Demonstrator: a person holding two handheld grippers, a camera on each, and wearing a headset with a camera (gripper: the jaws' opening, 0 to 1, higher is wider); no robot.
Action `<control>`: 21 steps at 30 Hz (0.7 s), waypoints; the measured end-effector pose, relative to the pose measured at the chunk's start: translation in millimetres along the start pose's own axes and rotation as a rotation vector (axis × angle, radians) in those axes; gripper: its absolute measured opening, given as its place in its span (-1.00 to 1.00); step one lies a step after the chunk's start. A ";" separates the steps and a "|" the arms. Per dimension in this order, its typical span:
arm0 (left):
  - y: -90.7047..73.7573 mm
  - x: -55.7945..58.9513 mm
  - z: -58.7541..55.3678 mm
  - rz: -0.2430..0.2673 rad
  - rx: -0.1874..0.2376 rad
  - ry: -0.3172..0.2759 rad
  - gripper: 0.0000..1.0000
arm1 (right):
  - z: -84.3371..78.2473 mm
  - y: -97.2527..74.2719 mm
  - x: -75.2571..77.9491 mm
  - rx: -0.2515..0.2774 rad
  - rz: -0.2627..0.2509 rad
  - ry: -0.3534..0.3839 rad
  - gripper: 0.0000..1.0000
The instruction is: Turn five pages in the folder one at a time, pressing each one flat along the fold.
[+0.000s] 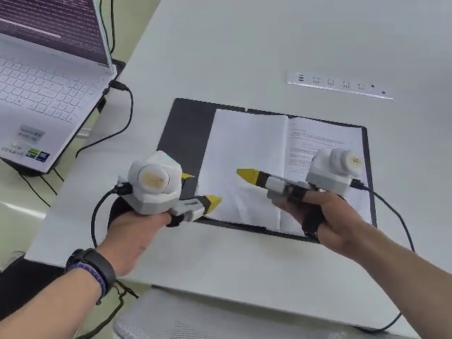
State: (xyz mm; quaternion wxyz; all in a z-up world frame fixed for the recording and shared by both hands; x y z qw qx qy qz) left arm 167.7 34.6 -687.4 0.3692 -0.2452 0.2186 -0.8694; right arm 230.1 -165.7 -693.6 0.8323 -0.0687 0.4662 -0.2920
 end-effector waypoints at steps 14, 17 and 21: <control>18.2 -6.2 -31.1 -0.002 -0.074 -0.012 -0.72 | -5.6 -27.7 5.4 0.042 -0.062 0.019 -0.48; 16.7 -5.3 -35.5 0.008 -0.104 0.004 -0.79 | -6.7 -29.6 8.5 0.044 -0.089 0.010 -0.52; 16.5 -5.2 -34.6 0.008 -0.108 0.023 -0.83 | -6.2 -29.6 11.6 0.049 -0.098 0.022 -0.55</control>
Point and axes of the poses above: the centre of the closed fingertips' face, and the gripper's own axes: y roughly forward along the fingers, x roughly to its right, z roughly out of its top, the point moved 9 cm from there along -y, roughly backward along the fingers, and after that the axes turned 8 degrees about -z, right-handed, at the moved point
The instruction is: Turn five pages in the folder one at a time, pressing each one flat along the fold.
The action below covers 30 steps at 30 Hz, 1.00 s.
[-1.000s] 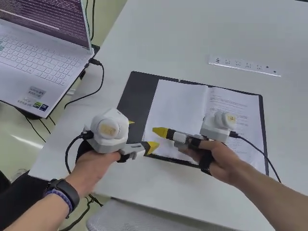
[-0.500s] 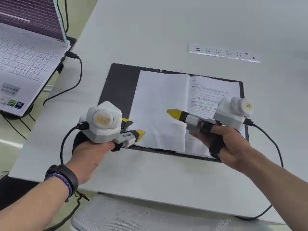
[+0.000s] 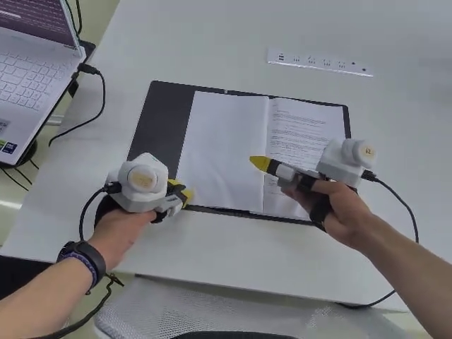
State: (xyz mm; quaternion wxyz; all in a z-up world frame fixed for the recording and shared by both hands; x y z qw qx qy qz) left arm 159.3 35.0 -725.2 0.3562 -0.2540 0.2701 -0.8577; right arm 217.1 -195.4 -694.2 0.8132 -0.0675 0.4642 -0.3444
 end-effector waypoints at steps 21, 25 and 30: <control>-0.2 -2.2 -0.8 0.058 0.007 0.072 -1.00 | 30.9 18.8 22.4 -0.014 -0.006 -0.059 -0.66; 0.5 -3.8 -0.1 0.056 0.006 0.065 -1.00 | 34.9 22.9 31.5 -0.025 -0.014 -0.064 -0.70; 0.9 -5.2 0.3 0.056 0.006 0.055 -1.00 | 41.3 27.6 39.7 -0.017 -0.024 -0.055 -0.73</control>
Point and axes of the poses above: the centre of the closed fingertips' face, and the gripper's own axes: y roughly forward along the fingers, x roughly to its right, z roughly out of its top, the point moved 9 cm from there along -y, roughly backward along the fingers, and after that the axes turned 8 degrees about -z, right-handed, at the moved point
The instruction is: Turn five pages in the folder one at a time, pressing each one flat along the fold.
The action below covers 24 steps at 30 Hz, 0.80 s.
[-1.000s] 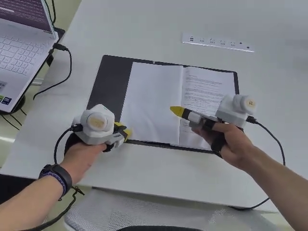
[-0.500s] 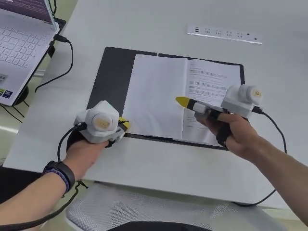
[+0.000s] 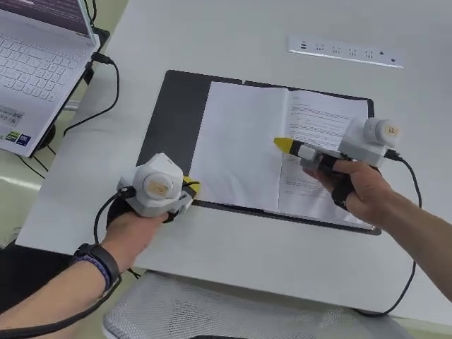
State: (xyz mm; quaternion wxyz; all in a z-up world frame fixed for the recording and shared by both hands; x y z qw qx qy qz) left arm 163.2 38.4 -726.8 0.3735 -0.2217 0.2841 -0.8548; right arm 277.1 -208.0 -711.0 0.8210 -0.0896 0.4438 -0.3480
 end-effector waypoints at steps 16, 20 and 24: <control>2.7 -1.2 -0.4 0.002 -0.010 0.007 -1.00 | 1.8 16.3 16.4 0.025 -0.031 0.050 -1.00; 1.8 2.0 1.4 0.011 -0.016 0.013 -1.00 | 2.0 16.5 18.0 0.033 -0.013 0.042 -1.00; 1.5 2.6 1.4 0.011 -0.011 0.006 -1.00 | 2.6 16.9 21.4 0.043 0.004 0.067 -1.00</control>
Point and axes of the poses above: the centre of the closed fingertips' face, and the gripper's own axes: y roughly forward along the fingers, x roughly to its right, z roughly out of its top, the point moved 9 cm from there along -y, roughly backward along the fingers, and after that the axes turned 8 degrees about -z, right-handed, at the moved point
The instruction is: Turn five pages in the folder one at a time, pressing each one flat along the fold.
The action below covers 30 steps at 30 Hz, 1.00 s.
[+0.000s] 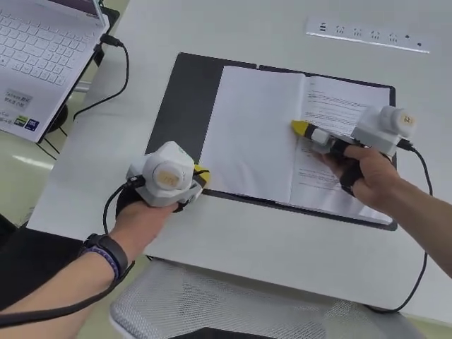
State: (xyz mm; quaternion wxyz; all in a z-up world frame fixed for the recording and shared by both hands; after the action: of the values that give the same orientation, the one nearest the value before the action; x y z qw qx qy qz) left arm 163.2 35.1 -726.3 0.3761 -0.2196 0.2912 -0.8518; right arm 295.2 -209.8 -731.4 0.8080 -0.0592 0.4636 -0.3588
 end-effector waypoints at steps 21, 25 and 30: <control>0.7 -2.3 -1.8 0.004 0.009 -0.019 -1.00 | 38.2 30.7 20.1 0.111 -0.064 0.019 -1.00; 0.6 -2.5 -1.9 0.003 0.008 -0.017 -1.00 | 49.5 43.7 30.0 0.115 -0.083 -0.007 -1.00; 0.7 -3.0 -2.6 0.005 0.008 -0.020 -1.00 | 59.4 50.8 34.6 0.162 -0.106 0.044 -1.00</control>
State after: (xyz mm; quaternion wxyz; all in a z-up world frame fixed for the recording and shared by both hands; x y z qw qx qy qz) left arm 163.8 37.8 -729.2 0.3819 -0.2259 0.2846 -0.8498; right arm 379.8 -208.5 -744.2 0.7796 -0.0105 0.4468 -0.4387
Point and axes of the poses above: the centre of the closed fingertips' face, and the gripper's own axes: y roughly forward along the fingers, x roughly to its right, z roughly out of its top, the point moved 9 cm from there along -y, roughly backward along the fingers, and after that the axes turned 8 degrees about -z, right-handed, at the moved point
